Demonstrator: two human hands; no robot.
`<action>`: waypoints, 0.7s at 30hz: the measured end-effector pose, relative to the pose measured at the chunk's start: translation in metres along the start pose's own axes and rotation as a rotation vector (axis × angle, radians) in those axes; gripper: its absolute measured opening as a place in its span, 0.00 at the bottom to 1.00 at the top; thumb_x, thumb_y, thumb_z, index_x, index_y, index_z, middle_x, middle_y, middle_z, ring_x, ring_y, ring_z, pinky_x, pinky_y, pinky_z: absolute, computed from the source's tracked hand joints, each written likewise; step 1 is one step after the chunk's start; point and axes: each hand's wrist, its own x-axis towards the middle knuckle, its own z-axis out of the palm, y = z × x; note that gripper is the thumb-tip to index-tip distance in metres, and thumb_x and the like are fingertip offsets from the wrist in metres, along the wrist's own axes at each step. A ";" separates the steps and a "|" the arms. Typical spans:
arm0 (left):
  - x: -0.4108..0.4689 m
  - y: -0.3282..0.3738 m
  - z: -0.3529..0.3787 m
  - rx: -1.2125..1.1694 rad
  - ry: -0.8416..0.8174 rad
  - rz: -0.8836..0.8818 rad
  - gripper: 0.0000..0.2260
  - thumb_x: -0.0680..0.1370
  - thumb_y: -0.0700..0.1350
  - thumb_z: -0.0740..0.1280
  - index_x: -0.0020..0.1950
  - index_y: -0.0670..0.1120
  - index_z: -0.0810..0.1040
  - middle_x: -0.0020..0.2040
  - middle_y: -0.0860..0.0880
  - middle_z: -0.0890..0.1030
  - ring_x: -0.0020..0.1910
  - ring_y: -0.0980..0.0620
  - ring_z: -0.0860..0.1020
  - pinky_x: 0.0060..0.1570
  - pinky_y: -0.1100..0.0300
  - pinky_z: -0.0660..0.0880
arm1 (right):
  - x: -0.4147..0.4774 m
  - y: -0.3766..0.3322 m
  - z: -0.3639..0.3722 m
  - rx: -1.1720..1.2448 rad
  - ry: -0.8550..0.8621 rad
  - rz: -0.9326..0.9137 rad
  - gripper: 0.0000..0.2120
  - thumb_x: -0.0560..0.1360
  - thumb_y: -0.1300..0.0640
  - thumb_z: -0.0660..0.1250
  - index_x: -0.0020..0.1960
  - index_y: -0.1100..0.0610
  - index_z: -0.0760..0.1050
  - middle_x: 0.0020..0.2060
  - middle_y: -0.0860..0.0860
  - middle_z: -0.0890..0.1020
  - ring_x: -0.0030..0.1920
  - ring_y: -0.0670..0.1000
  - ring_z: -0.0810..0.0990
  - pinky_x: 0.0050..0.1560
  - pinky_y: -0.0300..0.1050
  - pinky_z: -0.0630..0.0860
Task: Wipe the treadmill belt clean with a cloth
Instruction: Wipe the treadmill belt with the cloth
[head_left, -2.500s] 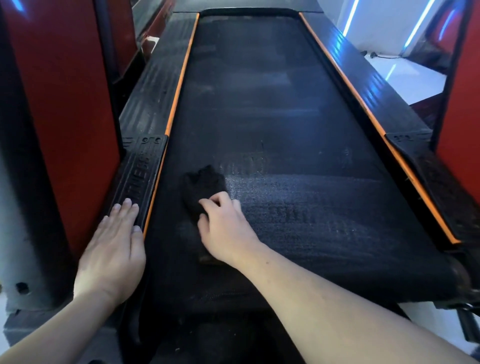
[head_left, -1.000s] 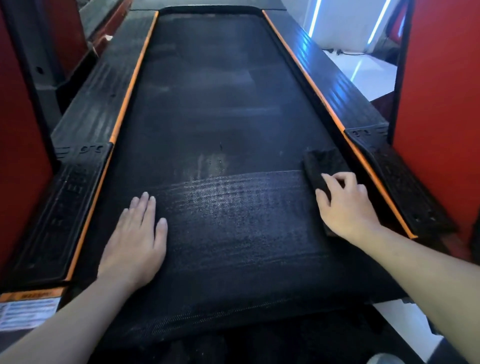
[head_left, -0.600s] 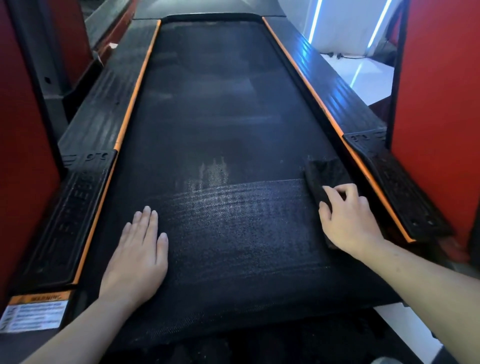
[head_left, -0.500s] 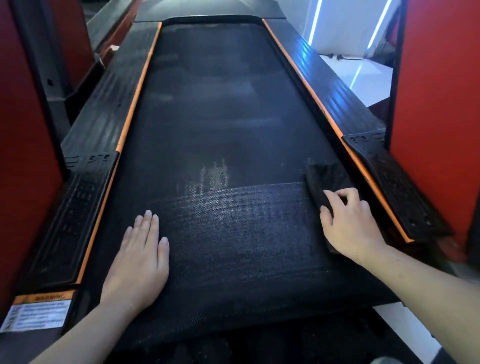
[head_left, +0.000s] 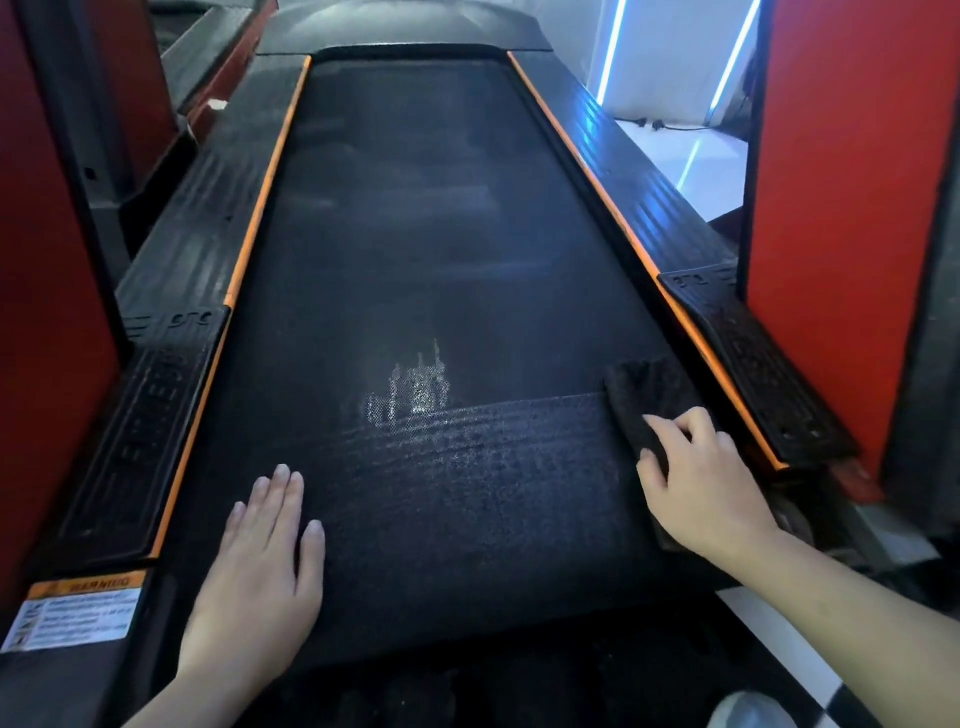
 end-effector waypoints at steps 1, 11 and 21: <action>-0.005 0.001 -0.001 -0.017 0.019 -0.009 0.26 0.82 0.52 0.54 0.79 0.45 0.58 0.80 0.54 0.54 0.78 0.62 0.46 0.75 0.67 0.39 | -0.001 -0.001 -0.003 0.023 -0.004 0.019 0.23 0.79 0.48 0.61 0.72 0.53 0.71 0.55 0.47 0.68 0.49 0.51 0.70 0.45 0.48 0.75; 0.060 0.026 -0.017 0.084 0.213 -0.065 0.20 0.81 0.49 0.56 0.69 0.40 0.70 0.61 0.41 0.73 0.60 0.41 0.71 0.64 0.44 0.69 | 0.048 -0.034 -0.020 0.186 0.175 -0.021 0.17 0.77 0.50 0.66 0.64 0.54 0.80 0.48 0.45 0.72 0.45 0.51 0.76 0.46 0.45 0.71; 0.070 0.011 0.006 0.140 -0.003 0.009 0.30 0.82 0.54 0.42 0.80 0.39 0.52 0.81 0.44 0.50 0.80 0.50 0.46 0.77 0.56 0.41 | 0.061 -0.032 0.022 -0.043 0.056 -0.039 0.23 0.81 0.45 0.56 0.74 0.48 0.66 0.64 0.48 0.67 0.54 0.52 0.69 0.47 0.44 0.69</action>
